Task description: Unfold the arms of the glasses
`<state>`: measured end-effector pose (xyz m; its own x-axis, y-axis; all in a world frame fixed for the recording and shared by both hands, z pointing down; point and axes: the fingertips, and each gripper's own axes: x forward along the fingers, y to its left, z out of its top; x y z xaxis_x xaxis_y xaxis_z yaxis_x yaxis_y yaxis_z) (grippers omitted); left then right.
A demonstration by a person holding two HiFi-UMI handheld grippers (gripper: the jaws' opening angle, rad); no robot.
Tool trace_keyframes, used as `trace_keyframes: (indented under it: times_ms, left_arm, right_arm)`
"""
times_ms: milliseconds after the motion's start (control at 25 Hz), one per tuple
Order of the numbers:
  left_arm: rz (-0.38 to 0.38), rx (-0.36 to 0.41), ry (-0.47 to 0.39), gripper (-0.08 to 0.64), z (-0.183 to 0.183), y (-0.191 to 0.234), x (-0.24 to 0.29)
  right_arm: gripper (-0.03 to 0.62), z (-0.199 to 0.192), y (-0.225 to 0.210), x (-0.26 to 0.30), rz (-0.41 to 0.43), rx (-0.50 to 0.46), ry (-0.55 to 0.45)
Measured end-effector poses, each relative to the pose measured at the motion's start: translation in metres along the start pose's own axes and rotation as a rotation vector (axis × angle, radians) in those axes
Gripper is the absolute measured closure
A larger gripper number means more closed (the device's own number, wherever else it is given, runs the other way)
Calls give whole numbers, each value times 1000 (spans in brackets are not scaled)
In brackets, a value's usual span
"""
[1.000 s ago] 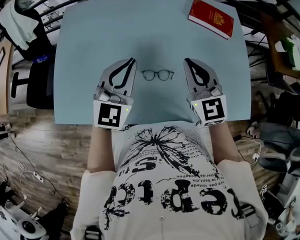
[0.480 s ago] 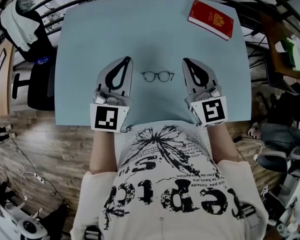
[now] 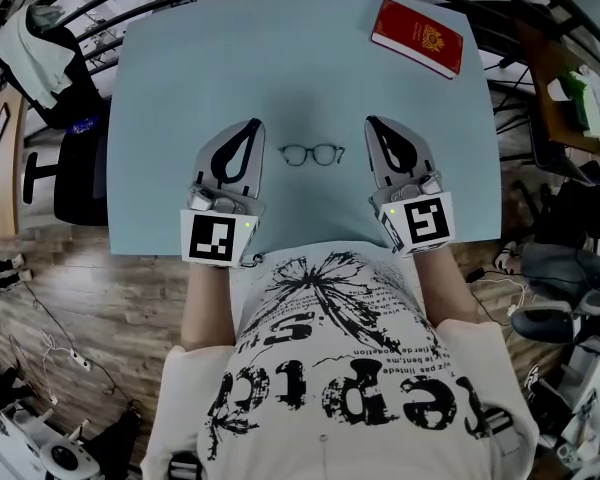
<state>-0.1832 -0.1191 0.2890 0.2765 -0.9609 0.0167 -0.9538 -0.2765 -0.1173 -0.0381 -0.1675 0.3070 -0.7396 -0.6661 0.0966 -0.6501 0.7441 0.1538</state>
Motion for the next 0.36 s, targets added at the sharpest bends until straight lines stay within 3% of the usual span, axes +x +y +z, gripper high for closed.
trace_keyframes:
  times_ms: [360]
  left_arm:
    - [-13, -7, 8, 539, -5, -6, 0]
  right_arm:
    - [584, -4, -4, 0, -12, 6, 7]
